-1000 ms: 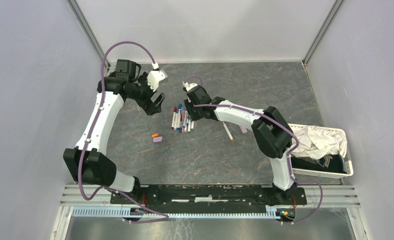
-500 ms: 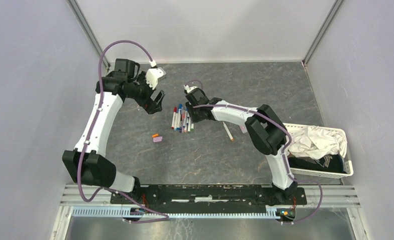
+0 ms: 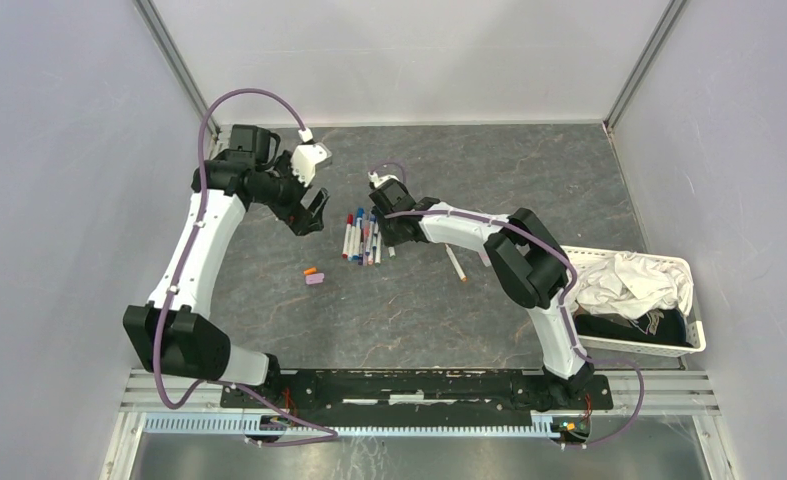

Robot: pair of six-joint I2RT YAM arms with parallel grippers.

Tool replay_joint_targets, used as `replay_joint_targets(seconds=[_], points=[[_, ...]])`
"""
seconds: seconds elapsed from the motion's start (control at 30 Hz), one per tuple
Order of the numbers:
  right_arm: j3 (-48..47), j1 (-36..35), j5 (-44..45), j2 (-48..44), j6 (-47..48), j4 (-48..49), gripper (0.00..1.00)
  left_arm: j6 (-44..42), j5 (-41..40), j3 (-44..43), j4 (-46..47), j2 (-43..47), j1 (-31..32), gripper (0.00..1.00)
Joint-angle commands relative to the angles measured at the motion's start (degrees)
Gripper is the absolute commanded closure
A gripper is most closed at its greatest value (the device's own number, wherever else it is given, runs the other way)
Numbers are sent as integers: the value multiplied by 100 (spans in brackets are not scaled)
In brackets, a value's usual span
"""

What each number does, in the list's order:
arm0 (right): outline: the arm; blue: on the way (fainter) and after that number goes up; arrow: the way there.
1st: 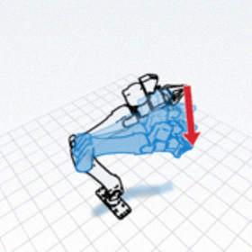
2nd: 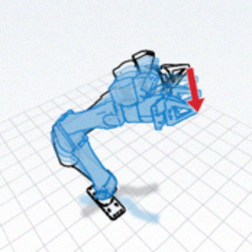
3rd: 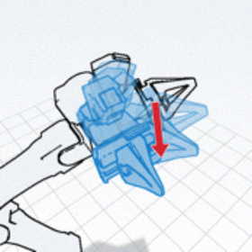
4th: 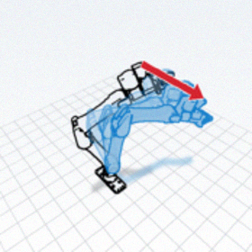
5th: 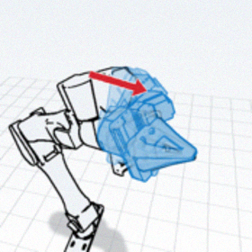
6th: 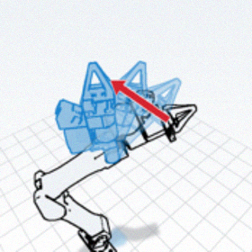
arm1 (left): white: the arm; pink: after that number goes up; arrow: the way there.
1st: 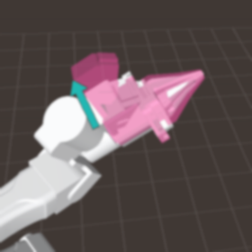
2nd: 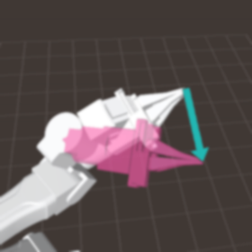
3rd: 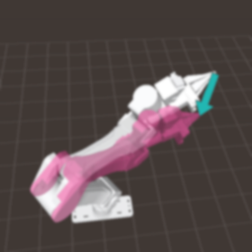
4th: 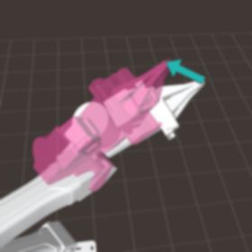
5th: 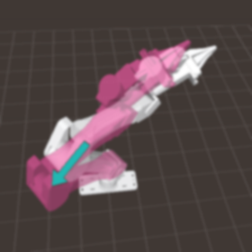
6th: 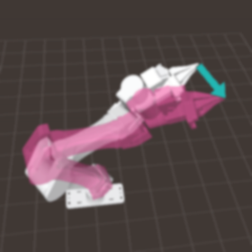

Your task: Open the pen caps

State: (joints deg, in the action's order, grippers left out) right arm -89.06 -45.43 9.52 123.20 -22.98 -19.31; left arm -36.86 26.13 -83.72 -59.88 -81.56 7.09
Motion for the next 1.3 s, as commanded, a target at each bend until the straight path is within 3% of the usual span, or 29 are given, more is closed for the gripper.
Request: replay_joint_targets(seconds=[0.0,0.13,0.3,0.53,0.67,0.87,1.13,1.27], points=[[110,9,415,43,-71,-53,72,63,241,145,29,271,-31,0],[284,15,568,-70,-2,-80,76,-40,296,325,33,305,-32,0],[770,202,73,-681,145,196,100,-489,575,665,-17,317,-32,0],[1334,562,-2050,-1858,681,533,100,-1810,1542,1077,-356,404,-3,0],[1518,577,-4103,-2172,995,537,100,-2546,2000,1069,-793,341,139,0],[1805,269,-6015,-2286,1088,896,100,-3148,2011,1243,-1277,315,759,1],[1663,-32,-6821,-2186,1239,927,100,-3169,1495,1437,-1352,377,1388,13],[1646,-46,-6882,-2160,1249,893,100,-3247,1306,1499,-1446,389,1472,30]])
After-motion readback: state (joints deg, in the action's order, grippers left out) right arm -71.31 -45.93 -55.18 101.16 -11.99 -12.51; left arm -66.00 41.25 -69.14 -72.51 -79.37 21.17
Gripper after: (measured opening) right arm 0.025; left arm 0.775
